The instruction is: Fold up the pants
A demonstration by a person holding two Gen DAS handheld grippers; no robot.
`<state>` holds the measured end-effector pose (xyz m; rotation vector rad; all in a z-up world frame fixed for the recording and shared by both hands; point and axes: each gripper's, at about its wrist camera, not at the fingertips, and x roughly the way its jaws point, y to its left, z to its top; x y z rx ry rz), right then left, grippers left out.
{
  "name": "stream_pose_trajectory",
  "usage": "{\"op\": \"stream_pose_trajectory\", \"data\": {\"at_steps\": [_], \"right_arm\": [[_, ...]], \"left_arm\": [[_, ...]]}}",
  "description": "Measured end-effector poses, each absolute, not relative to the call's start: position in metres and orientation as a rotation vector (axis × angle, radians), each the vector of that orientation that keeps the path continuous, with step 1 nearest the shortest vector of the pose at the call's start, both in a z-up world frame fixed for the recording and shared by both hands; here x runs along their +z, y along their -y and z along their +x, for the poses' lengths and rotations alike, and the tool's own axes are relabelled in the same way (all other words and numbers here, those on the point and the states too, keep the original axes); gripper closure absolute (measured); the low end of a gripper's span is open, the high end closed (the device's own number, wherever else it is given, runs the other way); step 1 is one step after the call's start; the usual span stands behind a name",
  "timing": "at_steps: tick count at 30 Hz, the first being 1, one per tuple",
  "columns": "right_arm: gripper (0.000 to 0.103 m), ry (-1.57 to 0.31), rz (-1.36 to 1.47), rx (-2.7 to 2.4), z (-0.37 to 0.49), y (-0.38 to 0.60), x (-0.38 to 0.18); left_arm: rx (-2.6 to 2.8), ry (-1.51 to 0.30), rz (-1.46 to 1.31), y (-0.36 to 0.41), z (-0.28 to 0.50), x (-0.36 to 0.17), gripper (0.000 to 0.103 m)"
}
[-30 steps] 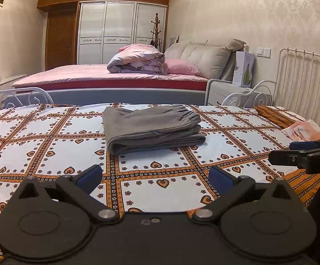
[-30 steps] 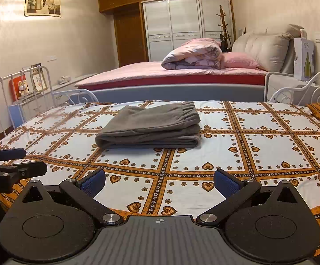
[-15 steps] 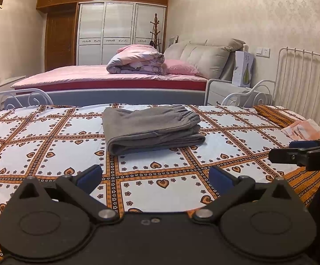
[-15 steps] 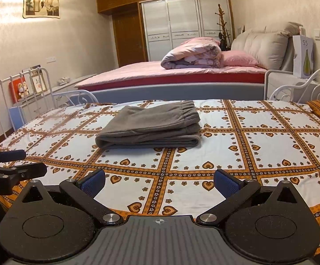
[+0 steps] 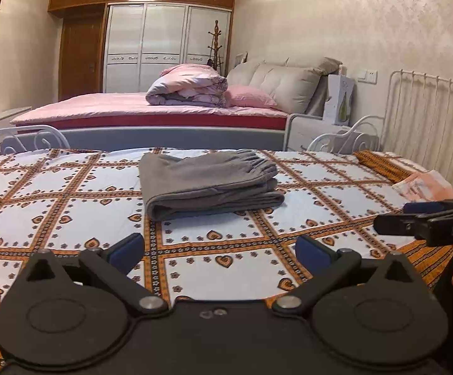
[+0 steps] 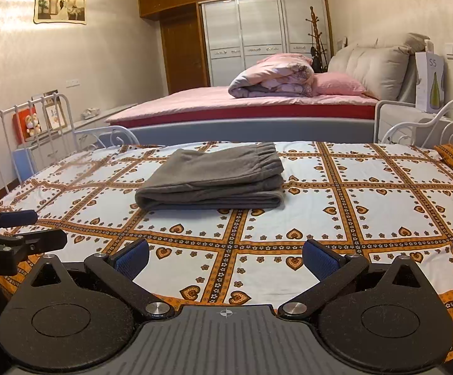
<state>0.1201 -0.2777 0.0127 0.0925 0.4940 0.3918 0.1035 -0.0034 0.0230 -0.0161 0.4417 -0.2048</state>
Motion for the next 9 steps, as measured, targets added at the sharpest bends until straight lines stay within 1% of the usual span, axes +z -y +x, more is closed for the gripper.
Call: {"op": "stream_pose_trajectory", "data": {"at_steps": [9], "right_arm": [[0.000, -0.492, 0.093, 0.394, 0.1201, 0.2786, 0.0132]], "left_arm": [[-0.225, -0.427, -0.009, 0.0035, 0.1012, 0.0229, 0.006]]}}
